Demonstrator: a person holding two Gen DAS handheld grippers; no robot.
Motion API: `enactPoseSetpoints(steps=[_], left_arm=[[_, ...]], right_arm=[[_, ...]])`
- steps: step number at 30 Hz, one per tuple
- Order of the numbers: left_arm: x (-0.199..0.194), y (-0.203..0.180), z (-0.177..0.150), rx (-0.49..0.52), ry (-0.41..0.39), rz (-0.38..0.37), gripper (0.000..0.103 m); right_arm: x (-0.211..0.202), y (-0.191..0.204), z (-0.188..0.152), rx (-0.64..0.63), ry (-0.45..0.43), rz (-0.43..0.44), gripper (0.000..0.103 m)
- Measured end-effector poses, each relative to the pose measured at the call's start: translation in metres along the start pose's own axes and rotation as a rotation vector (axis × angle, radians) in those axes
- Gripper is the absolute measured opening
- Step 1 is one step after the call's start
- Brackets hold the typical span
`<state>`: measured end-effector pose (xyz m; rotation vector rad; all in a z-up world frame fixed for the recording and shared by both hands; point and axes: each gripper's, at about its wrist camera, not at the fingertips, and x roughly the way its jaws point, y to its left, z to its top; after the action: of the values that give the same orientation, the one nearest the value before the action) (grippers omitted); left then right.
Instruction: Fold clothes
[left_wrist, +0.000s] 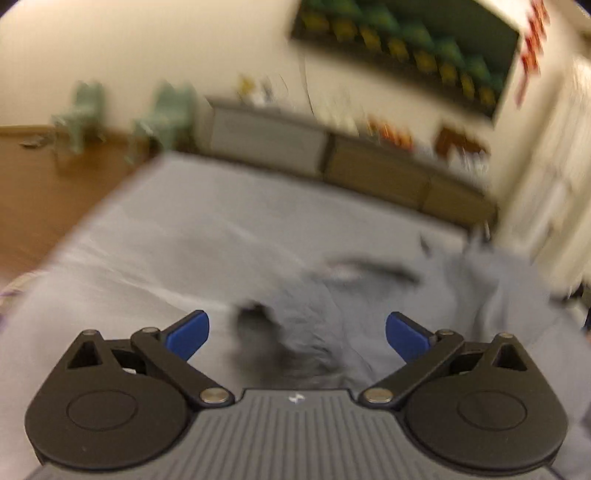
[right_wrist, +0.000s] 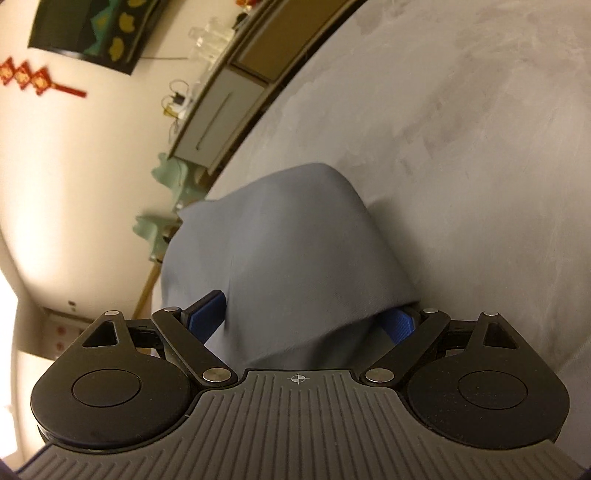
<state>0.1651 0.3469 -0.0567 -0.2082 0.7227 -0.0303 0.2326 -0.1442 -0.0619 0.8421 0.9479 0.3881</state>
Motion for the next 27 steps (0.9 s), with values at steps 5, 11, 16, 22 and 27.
enactPoseSetpoints(steps=[5,11,16,22,27], left_arm=[[0.062,-0.048,0.007,0.192,0.144,0.066,0.008],[-0.076,-0.023,0.058,-0.100,-0.405,0.035,0.006],[-0.045,-0.006,0.051,-0.231,-0.253,0.182,0.006],[-0.012,0.032,0.040,-0.336,-0.136,0.533,0.006],[-0.017,0.045,0.042,-0.282,-0.121,0.663,0.007]], right_arm=[[0.016,-0.005,0.009,-0.039,-0.033,0.001,0.038],[-0.096,0.115,-0.012,-0.568,-0.532,-0.060,0.009],[-0.144,0.178,-0.072,-0.828,-0.608,-0.202,0.052],[-0.072,0.114,-0.081,-0.784,-0.244,-0.310,0.081],[-0.115,0.078,-0.023,-0.501,-0.343,-0.184,0.093]])
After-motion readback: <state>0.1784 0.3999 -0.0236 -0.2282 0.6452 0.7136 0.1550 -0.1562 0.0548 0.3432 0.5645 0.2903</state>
